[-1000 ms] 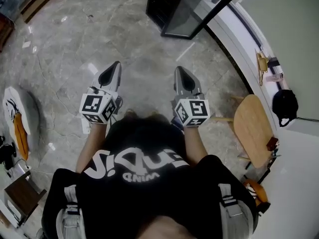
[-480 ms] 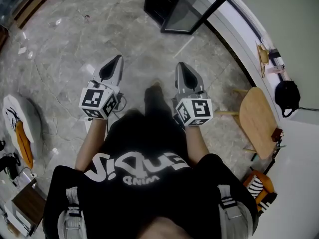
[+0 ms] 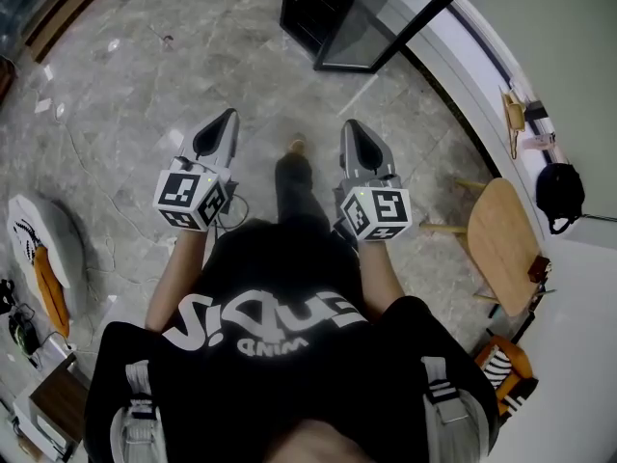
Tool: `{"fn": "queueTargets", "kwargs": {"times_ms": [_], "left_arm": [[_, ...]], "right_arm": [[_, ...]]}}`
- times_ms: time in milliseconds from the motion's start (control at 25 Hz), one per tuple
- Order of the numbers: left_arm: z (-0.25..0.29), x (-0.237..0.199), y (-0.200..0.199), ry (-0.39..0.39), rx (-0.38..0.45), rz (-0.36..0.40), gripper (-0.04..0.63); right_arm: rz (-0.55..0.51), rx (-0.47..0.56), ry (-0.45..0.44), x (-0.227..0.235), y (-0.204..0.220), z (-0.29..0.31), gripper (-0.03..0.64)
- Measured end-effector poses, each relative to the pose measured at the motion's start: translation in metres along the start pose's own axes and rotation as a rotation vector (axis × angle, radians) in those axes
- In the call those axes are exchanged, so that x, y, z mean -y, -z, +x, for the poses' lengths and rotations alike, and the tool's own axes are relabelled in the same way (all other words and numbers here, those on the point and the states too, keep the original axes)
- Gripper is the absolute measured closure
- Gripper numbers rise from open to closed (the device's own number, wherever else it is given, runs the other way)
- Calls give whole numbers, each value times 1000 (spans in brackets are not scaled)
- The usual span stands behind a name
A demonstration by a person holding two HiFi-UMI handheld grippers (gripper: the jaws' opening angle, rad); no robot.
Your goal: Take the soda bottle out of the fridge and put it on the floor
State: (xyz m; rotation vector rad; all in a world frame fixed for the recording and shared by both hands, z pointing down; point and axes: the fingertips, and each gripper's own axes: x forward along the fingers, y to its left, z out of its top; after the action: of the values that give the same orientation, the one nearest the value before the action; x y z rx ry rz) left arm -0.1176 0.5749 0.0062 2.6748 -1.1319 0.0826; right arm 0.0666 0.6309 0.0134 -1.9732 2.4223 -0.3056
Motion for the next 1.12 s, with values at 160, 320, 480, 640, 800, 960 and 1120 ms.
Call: {"fn": "queueTargets", "kwargs": {"times_ms": [160, 320, 480, 640, 800, 960, 1120], "left_arm": [[35, -17, -3, 3, -8, -5, 594], [83, -36, -14, 1, -6, -1, 594], [137, -62, -40, -14, 6, 2, 594], [197, -87, -68, -23, 21, -4, 594], [260, -105, -91, -28, 41, 1, 594], [315, -120, -108, -39, 59, 9, 594], [356, -131, -121, -53, 69, 42, 594]], "right_arm": [[5, -6, 10, 22, -2, 32, 617], [8, -13, 34, 56, -7, 72, 617], [5, -26, 18, 88, -24, 129, 617], [-8, -52, -29, 116, -43, 191, 617], [-16, -66, -63, 150, -61, 250, 617], [-24, -73, -98, 181, -74, 300, 617], [-28, -84, -125, 198, -81, 340, 617]]}}
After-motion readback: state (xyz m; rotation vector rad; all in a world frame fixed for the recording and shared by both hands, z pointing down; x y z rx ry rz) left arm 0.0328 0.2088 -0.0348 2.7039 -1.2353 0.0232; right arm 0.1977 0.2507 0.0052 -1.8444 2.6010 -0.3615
